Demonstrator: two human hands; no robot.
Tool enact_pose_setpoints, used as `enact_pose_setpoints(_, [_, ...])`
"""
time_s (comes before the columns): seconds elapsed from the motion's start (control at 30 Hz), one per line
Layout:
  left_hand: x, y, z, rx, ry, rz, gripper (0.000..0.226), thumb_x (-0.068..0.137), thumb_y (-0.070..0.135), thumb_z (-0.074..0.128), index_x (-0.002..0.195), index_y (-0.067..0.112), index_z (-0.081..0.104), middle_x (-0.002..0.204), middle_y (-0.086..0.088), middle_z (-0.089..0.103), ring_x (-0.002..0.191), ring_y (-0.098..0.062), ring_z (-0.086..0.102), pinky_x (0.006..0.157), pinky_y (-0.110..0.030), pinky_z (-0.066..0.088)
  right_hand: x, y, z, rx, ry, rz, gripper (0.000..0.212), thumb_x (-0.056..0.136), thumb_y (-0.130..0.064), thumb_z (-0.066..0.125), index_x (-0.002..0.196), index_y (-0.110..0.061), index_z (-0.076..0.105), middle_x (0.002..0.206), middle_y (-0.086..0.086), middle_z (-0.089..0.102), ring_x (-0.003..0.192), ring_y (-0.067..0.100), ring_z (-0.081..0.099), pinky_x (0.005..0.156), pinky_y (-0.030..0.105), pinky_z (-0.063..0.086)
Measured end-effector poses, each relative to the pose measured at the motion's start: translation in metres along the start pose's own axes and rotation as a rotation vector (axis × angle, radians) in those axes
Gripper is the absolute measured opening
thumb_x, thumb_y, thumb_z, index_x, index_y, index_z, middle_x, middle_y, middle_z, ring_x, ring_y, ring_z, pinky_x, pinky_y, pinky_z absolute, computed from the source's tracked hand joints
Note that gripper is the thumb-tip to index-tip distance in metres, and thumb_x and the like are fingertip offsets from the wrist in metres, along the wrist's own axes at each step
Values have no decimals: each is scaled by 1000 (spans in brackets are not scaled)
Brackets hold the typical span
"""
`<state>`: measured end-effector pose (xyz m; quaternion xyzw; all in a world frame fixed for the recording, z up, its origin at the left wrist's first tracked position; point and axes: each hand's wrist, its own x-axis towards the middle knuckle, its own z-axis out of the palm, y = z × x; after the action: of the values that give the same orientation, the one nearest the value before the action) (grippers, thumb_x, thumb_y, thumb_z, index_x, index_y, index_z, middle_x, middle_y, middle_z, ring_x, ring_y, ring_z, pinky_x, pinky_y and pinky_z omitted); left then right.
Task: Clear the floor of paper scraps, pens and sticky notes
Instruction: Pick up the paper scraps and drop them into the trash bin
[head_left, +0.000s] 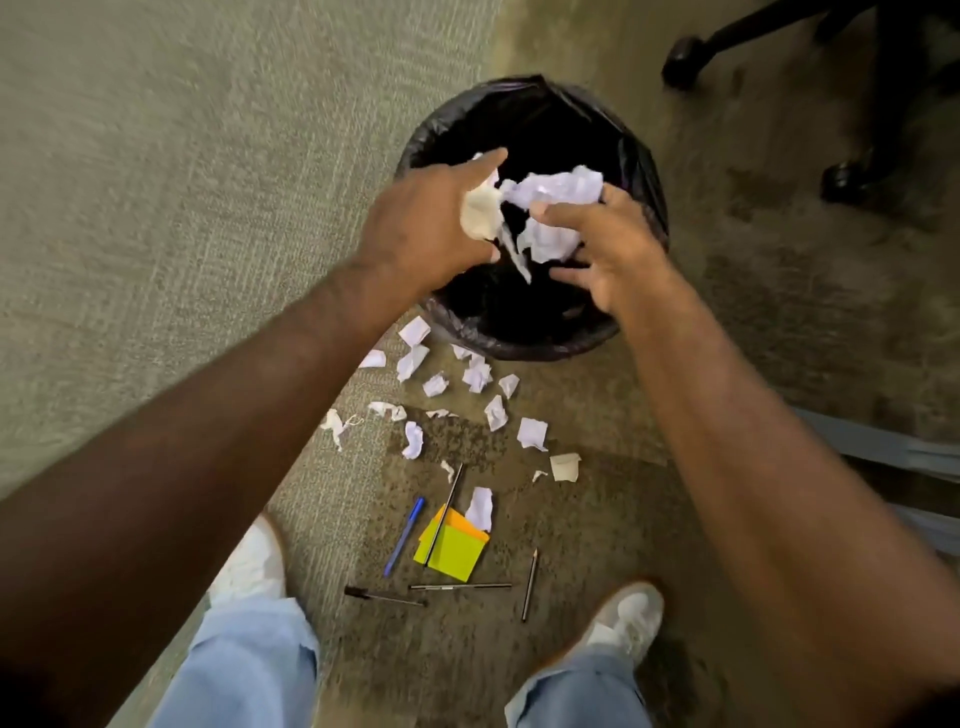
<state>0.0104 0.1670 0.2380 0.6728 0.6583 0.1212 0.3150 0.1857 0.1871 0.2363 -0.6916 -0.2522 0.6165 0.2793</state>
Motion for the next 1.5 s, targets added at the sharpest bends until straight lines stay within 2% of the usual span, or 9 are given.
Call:
enact_pose_setpoints(0.1, [9, -10, 4, 222, -90, 57, 98, 73, 51, 79, 155, 36, 27, 145, -10, 50, 133, -30, 47, 107, -48, 44, 0, 0, -9, -8, 40, -21, 78, 85, -15, 73, 151, -22, 32, 138, 9, 56, 123, 35, 57, 93, 47, 57])
enact_pose_setpoints(0.27, [-19, -44, 17, 173, 346, 202, 72, 91, 62, 49, 152, 25, 36, 163, -8, 25, 151, -25, 23, 124, -46, 18, -37, 53, -63, 274, 387, -531, 17, 88, -11, 63, 100, -21, 68, 94, 6, 73, 76, 23, 72, 63, 32, 59])
enact_pose_setpoints(0.4, [-44, -96, 58, -165, 526, -96, 56, 102, 45, 41, 148, 13, 39, 157, -9, 36, 147, -20, 32, 121, -38, 27, -22, 154, -76, 252, 581, -187, 23, 91, 0, 52, 95, -17, 66, 86, 8, 68, 65, 18, 63, 53, 27, 51])
enact_pose_setpoints(0.6, [-72, -177, 146, 107, 72, -111, 49, 99, 43, 51, 139, 15, 54, 145, -14, 47, 130, -30, 49, 107, -44, 42, 45, 262, -38, -834, 219, -97, 50, 89, -14, 66, 136, -7, 53, 140, 17, 52, 128, 30, 52, 105, 35, 43])
enact_pose_setpoints(0.73, [-55, -195, 196, 314, -169, 42, 64, 94, 58, 47, 150, 26, 41, 160, -16, 29, 143, -39, 34, 115, -56, 29, 100, 271, -6, -884, 281, -189, 73, 89, -33, 67, 151, -12, 34, 156, 14, 37, 142, 33, 38, 115, 47, 38])
enact_pose_setpoints(0.93, [-12, -199, 242, 413, -306, 3, 85, 79, 83, 24, 153, 43, 23, 168, -10, 5, 152, -42, 9, 110, -75, 15, 134, 294, 8, -960, 304, -325, 70, 90, -44, 64, 147, -11, 40, 156, 14, 36, 142, 30, 38, 115, 41, 36])
enact_pose_setpoints(1.23, [-97, -198, 272, 439, -359, 241, 71, 91, 64, 43, 154, 32, 32, 165, -17, 18, 152, -38, 14, 120, -60, 15, 65, 360, -15, -1151, -168, -669, 41, 94, -28, 61, 132, -12, 59, 160, 8, 34, 143, 24, 40, 112, 32, 37])
enact_pose_setpoints(1.4, [-135, -220, 253, 305, -241, 42, 76, 88, 63, 50, 153, 26, 32, 166, -18, 10, 152, -41, 12, 117, -68, 14, 23, 372, -68, -734, 235, -518, 24, 97, -15, 59, 120, -13, 65, 135, 6, 61, 125, 17, 57, 100, 24, 47])
enact_pose_setpoints(1.5, [-150, -246, 241, 327, -225, -163, 91, 84, 67, 55, 156, 21, 21, 166, -20, 6, 152, -41, 12, 115, -69, 19, 12, 384, -106, -832, 502, -303, 24, 94, -12, 60, 116, -7, 67, 119, 15, 66, 109, 28, 61, 88, 21, 41])
